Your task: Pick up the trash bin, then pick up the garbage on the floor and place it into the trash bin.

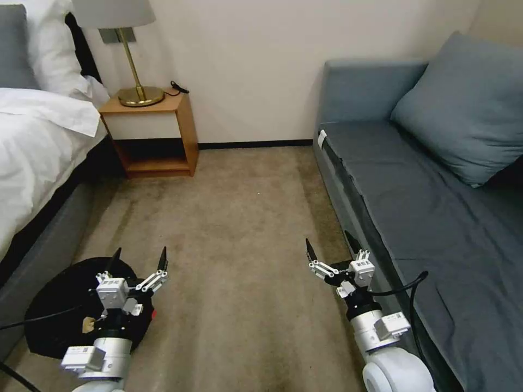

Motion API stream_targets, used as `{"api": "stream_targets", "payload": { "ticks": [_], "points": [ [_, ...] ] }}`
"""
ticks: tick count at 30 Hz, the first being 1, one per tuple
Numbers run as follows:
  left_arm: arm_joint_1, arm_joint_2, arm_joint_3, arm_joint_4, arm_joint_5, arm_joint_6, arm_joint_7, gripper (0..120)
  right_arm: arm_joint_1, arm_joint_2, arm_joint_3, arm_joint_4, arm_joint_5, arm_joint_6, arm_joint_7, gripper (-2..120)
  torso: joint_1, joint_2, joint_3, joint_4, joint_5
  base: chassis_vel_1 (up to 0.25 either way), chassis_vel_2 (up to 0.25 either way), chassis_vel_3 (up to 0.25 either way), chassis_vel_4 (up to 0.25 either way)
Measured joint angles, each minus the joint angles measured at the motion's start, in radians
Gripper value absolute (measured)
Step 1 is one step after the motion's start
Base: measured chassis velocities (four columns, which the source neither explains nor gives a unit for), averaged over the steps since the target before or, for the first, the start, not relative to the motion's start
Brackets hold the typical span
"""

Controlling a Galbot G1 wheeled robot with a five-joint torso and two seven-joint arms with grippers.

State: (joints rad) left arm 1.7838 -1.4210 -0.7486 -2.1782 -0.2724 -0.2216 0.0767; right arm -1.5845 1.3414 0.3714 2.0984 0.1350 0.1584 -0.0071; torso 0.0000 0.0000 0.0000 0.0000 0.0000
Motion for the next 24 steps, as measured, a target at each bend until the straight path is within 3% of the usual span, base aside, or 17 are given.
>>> {"api": "stream_targets", "payload": {
  "ticks": [24],
  "points": [
    [0.0, 0.0, -0.003, 0.0, -0.002, 0.004, -0.002, 100, 0.0, 0.0, 0.0, 0.0, 0.0, 0.0, 0.0, 100, 0.0, 0.0, 0.0, 0.0, 0.0, 0.0, 0.0, 0.0, 0.0]
  ]
}}
